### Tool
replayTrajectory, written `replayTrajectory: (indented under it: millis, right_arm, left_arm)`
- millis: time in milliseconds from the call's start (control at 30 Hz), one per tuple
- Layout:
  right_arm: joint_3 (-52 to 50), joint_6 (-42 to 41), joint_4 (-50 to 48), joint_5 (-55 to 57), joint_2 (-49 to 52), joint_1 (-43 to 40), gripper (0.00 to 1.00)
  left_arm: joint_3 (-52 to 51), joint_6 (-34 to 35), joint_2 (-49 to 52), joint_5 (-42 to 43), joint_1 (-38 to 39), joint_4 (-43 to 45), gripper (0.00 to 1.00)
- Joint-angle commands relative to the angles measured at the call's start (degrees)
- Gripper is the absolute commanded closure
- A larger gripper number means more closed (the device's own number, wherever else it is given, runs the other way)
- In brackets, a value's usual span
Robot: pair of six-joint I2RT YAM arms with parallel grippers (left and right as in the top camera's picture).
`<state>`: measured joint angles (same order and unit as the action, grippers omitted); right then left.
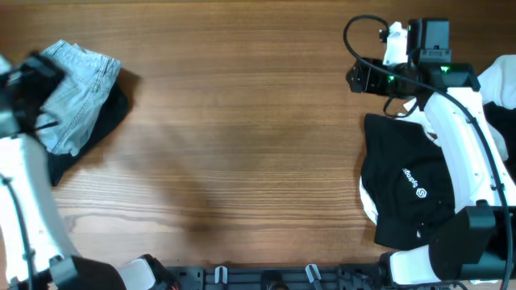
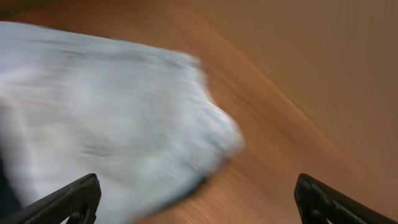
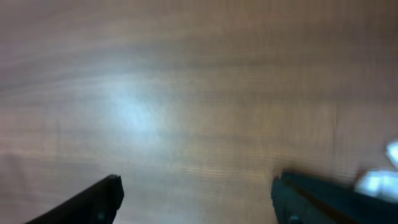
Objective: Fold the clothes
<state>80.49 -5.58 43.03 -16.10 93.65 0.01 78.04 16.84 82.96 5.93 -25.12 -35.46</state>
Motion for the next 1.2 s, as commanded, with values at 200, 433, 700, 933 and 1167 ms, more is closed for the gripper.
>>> replayTrajectory:
  millis: [200, 433, 700, 933, 1167]
  right_arm:
    - [6.36, 3.41, 9.73, 6.32, -4.33, -0.33, 0.0]
    - [0.26, -0.42, 9.35, 6.95, -20.02, -0.63, 0.0]
    - [-15.5, -0.61, 5.9, 7.56, -41.94, -0.63, 0.0]
    - [-15.47, -0.57, 11.04, 7.58, -43.19, -0.63, 0.0]
    - [-15.47, -0.5, 11.21, 7.58, -38.38, -0.63, 0.0]
  left_arm:
    - [0.35, -5.35, -0.74, -1.03, 14.29, -20.76, 0.0]
    - [-3.37, -4.46, -13.35, -0.44, 12.15, -26.25, 0.04]
    - [-15.32, -4.39, -35.91, 1.92, 12.15, -22.03, 0.0]
    - [-15.32, -4.39, -40.81, 1.92, 12.15, -22.23, 0.0]
    - [-15.32, -4.39, -40.74, 1.92, 12.15, -22.23, 0.0]
